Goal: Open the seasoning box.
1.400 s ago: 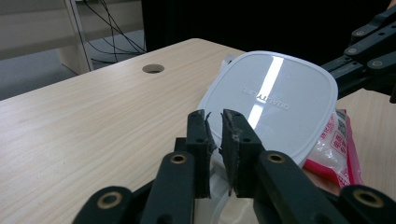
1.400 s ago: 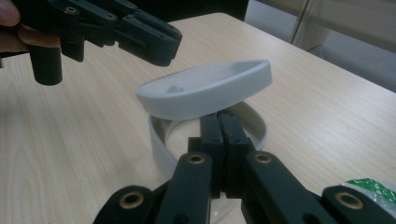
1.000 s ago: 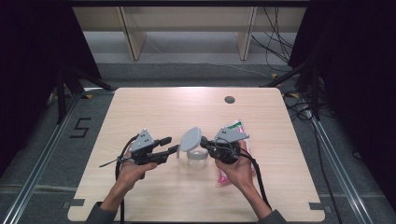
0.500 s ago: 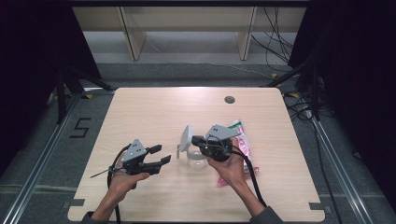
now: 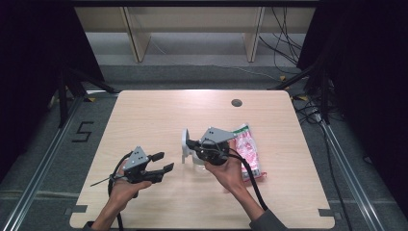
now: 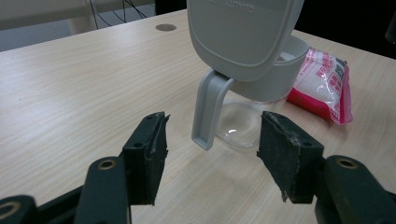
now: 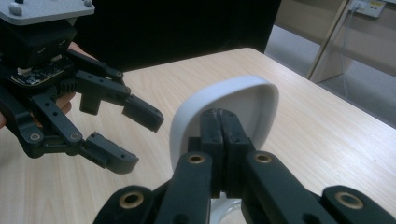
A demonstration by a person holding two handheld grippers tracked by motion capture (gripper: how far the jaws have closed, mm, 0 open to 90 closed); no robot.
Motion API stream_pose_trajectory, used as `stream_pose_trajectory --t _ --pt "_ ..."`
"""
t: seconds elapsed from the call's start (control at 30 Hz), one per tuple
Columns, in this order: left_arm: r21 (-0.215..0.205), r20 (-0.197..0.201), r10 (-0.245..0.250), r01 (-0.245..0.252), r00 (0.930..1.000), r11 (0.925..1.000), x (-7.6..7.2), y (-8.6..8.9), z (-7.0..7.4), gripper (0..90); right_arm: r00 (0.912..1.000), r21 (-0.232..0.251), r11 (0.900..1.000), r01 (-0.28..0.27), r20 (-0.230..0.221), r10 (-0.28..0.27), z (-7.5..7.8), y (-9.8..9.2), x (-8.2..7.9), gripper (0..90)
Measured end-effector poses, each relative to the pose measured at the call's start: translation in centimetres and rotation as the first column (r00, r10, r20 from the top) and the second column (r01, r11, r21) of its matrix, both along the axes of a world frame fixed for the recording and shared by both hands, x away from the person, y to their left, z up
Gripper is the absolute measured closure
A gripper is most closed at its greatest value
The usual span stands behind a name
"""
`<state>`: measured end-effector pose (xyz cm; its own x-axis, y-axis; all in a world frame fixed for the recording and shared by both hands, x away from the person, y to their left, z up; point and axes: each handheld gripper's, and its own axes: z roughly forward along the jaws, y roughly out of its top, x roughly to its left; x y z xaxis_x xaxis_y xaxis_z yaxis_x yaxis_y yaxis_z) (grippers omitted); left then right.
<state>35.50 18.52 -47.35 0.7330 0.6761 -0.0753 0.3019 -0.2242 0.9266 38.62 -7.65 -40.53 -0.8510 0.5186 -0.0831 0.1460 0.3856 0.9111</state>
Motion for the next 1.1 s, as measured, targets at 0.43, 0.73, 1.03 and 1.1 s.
stream_pose_trajectory --t 0.43,0.73,1.03,1.1 --pt "-0.006 0.002 -0.004 0.004 1.0000 1.0000 -0.6 0.2 -0.1 41.6 0.9993 -0.012 0.999 0.031 -0.019 -0.031 0.2 -1.2 0.1 90.0" --pt "-0.004 -0.014 -0.023 0.023 0.9996 0.9997 -1.0 -0.5 -0.7 40.9 0.9884 0.025 0.989 0.144 -0.054 -0.142 0.2 -7.1 0.3 79.2" --pt "0.002 -0.027 -0.028 0.028 0.9992 0.9996 -1.4 -1.0 -0.9 38.4 0.9659 0.028 0.969 0.246 -0.091 -0.243 -0.6 -11.3 0.4 70.4" --pt "-0.005 -0.032 -0.032 0.032 0.9990 0.9995 -1.4 -1.1 -1.0 37.9 0.9626 0.037 0.965 0.260 -0.088 -0.257 -0.9 -12.1 0.6 67.6"
